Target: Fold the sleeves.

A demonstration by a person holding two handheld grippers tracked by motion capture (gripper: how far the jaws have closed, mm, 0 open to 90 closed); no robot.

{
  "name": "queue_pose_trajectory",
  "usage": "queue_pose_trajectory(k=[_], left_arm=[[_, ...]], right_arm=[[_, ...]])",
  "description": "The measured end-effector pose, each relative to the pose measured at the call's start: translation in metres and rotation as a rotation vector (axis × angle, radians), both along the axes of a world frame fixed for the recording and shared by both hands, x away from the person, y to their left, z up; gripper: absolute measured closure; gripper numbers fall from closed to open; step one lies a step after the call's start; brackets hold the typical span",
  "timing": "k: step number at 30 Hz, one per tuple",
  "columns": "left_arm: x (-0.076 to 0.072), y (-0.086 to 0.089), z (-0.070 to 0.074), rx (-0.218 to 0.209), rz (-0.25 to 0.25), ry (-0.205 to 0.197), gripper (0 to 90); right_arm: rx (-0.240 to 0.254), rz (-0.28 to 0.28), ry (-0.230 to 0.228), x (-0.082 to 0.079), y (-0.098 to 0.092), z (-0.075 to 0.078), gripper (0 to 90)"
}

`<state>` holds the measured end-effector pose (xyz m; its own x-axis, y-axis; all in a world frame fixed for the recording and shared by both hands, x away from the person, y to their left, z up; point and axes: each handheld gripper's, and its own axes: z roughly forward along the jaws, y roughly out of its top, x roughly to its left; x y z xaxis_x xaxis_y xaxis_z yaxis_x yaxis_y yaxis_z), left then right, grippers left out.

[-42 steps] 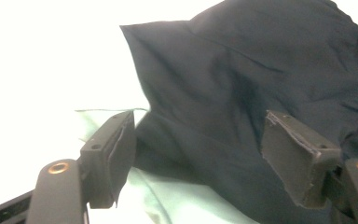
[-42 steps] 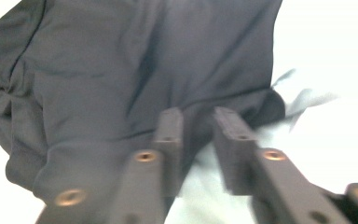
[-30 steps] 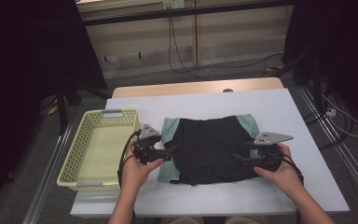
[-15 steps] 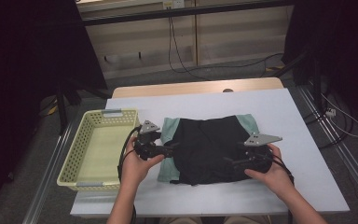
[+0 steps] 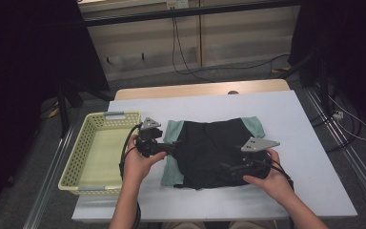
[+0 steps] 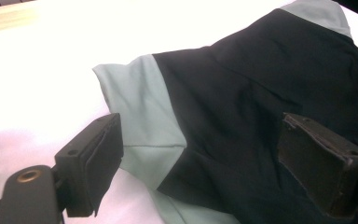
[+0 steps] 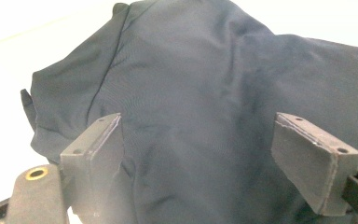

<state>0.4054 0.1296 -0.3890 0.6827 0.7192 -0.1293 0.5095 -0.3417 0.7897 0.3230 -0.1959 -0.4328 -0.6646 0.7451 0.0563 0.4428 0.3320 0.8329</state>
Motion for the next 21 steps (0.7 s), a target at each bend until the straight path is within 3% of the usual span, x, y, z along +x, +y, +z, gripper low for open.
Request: queue_pose_trajectory(k=[12,21], left_arm=[[0.003,0.007,-0.005,0.0,0.019,0.003,15.2],[0.004,0.01,-0.005,-0.011,0.035,-0.019,15.7]], right_arm=[[-0.001,0.03,-0.006,-0.001,0.016,0.001,17.4],[0.001,0.056,-0.006,0.0,0.035,-0.001,17.3]])
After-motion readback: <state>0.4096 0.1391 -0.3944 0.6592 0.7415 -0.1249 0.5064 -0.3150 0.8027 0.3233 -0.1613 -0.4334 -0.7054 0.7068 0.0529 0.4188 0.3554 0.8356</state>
